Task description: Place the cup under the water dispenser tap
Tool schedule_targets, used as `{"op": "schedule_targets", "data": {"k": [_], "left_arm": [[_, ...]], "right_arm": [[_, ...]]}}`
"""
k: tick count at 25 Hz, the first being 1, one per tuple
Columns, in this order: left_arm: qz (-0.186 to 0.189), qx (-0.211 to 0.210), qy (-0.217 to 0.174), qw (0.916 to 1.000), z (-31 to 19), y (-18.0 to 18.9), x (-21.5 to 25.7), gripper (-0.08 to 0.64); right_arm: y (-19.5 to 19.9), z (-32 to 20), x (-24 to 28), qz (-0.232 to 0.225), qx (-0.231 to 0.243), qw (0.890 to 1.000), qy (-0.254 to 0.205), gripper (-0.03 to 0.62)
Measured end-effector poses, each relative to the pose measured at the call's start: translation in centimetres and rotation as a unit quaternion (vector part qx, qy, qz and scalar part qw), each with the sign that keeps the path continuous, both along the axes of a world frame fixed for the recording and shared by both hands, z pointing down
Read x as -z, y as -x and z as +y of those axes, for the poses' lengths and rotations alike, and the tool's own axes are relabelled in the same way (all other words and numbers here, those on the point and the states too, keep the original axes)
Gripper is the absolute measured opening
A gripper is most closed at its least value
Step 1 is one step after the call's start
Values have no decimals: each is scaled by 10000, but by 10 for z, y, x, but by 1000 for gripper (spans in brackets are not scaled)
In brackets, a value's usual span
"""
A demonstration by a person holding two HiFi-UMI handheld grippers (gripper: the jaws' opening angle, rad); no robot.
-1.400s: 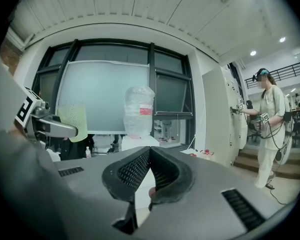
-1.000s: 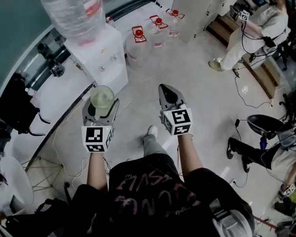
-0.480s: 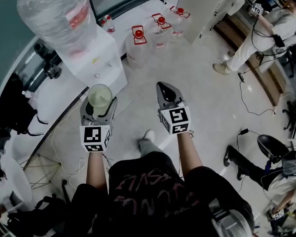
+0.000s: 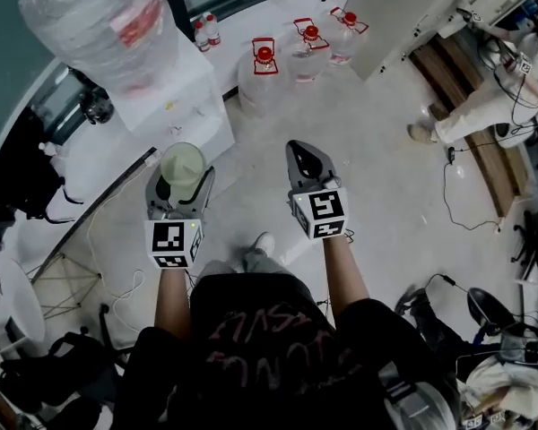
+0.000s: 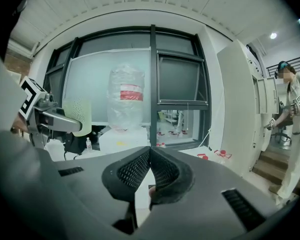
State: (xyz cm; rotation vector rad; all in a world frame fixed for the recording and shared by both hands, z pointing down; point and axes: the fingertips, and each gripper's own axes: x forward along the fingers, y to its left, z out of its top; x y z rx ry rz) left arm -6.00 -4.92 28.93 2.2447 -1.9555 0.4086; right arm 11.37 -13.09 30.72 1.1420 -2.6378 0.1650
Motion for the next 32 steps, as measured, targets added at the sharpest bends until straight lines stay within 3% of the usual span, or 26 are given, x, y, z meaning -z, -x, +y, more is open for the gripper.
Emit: {"op": "schedule_targets", "data": {"k": [10,20,32], "left_arm": [[27,11,60,10000,-20,6,-21,341],[185,-192,149,9995,-52,28,-52,341],[260,-223,323,9989,-85,40,-99,341]], "right_arm": [[30,-13,-19,80,294,9995,88,15],[64,-40,-41,141,219,9995,165,15],[75,-65,-87,286,133,9986,415,15]]}}
